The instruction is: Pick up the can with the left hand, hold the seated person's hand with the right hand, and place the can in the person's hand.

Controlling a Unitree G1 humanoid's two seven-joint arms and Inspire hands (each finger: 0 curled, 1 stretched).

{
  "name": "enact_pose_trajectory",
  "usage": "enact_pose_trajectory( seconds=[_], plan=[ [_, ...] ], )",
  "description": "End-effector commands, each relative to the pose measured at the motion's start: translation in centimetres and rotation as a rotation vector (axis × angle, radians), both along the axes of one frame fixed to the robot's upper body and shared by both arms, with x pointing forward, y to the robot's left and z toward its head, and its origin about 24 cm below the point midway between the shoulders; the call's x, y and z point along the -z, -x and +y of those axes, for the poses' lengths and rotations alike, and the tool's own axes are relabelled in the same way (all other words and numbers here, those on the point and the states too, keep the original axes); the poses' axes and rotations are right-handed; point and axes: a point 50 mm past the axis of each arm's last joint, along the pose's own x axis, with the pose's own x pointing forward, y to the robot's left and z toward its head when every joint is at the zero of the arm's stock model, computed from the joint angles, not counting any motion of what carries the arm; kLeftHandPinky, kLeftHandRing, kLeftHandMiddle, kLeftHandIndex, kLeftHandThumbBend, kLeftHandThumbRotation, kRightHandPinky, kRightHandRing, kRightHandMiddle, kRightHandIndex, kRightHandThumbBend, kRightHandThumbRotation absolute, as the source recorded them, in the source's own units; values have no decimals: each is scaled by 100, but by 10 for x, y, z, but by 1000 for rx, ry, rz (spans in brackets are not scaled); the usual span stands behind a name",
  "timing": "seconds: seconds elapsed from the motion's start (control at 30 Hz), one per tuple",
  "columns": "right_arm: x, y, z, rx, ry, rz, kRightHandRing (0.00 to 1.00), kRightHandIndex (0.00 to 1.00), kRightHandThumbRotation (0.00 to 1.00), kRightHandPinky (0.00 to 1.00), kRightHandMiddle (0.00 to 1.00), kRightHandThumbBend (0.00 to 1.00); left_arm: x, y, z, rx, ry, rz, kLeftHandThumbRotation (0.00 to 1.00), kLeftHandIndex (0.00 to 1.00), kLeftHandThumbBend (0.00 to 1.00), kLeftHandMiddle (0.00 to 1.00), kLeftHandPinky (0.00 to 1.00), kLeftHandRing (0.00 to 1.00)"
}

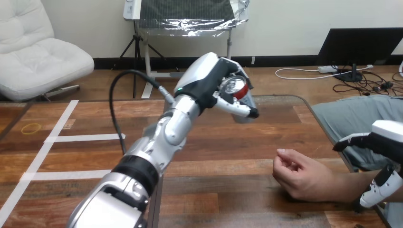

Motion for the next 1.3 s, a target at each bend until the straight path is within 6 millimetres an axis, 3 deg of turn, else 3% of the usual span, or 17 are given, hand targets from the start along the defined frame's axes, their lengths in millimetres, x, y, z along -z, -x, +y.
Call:
enact_pose_trajectory(
  seconds=[0.0, 1.27],
  plan=[
    [-31, -13, 5, -55, 71, -108, 94, 87, 2, 88, 93, 85, -68, -14, -27, 36, 43, -190, 0, 49, 70, 48, 39, 43],
    [-20, -21, 8, -92, 186, -77, 94, 87, 7, 90, 93, 85, -71, -8, -53, 66, 77, -181, 0, 46, 71, 45, 36, 40]
  ],
)
